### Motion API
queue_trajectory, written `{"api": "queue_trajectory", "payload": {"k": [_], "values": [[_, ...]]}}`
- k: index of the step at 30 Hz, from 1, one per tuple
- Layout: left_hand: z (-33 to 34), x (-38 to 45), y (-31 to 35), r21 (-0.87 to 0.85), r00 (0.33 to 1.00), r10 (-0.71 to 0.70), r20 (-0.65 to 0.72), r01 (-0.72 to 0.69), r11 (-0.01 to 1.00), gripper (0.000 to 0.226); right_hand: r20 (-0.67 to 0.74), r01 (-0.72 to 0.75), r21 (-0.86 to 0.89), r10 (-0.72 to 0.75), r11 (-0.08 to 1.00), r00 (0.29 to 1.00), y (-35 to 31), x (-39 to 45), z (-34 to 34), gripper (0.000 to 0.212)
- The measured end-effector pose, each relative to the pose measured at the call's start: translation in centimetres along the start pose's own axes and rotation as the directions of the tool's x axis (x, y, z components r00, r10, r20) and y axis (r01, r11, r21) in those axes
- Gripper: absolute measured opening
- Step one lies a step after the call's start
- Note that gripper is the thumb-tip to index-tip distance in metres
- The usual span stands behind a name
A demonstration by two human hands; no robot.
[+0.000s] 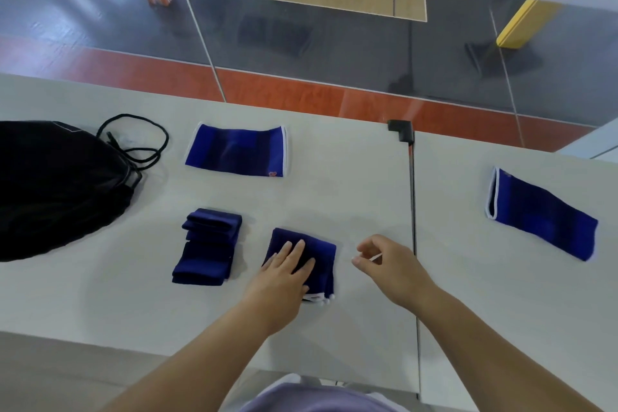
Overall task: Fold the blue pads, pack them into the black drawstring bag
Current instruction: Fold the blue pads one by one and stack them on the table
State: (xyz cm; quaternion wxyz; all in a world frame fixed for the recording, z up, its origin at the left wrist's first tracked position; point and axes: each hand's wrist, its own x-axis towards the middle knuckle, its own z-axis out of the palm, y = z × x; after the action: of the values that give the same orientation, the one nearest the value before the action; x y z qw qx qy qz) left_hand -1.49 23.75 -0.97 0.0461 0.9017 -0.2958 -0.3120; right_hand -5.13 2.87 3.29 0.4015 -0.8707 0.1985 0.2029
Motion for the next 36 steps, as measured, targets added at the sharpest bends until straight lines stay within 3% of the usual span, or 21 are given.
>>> {"api": "queue_trajectory", "payload": {"k": [6, 12, 17, 22, 27, 31, 36], "values": [[-1.1, 0.2, -2.9, -0.055, 0.992, -0.110, -0.065, 0.107, 0.993, 0.053, -0.018, -0.034, 0.004, 0.034, 0.999, 0.999, -0.4, 0.1, 0.2, 0.018], [-4.3, 0.7, -3.9, -0.007, 0.994, -0.108, -0.008, 0.108, 0.994, 0.047, -0.029, -0.034, -0.002, 0.034, 0.999, 0.999, -1.3, 0.9, 0.3, 0.015], [-8.1, 2.6, -4.4, -0.117, 0.980, -0.084, -0.182, 0.063, 0.991, 0.030, 0.007, -0.014, -0.047, 0.015, 0.999, 1.000, -2.3, 1.8, -0.3, 0.017], [-11.3, 6.5, -7.7, -0.291, 0.933, -0.185, -0.310, 0.093, 0.952, 0.029, 0.100, 0.012, -0.239, 0.012, 0.971, 0.995, -4.5, 3.9, -1.9, 0.031], [-13.6, 10.3, -11.9, -0.147, 0.899, -0.261, -0.351, 0.223, 0.964, 0.042, 0.111, 0.029, -0.374, 0.013, 0.927, 0.994, -7.0, 6.5, -3.8, 0.038], [-14.1, 12.7, -14.5, -0.044, 0.938, -0.254, -0.235, 0.251, 0.967, 0.062, 0.063, 0.015, -0.382, 0.010, 0.924, 0.998, -7.7, 7.7, -4.7, 0.038], [-13.8, 14.5, -15.6, -0.117, 0.950, -0.259, -0.173, 0.241, 0.963, 0.087, 0.060, -0.023, -0.371, 0.049, 0.928, 0.997, -6.5, 8.1, -4.8, 0.038]]}}
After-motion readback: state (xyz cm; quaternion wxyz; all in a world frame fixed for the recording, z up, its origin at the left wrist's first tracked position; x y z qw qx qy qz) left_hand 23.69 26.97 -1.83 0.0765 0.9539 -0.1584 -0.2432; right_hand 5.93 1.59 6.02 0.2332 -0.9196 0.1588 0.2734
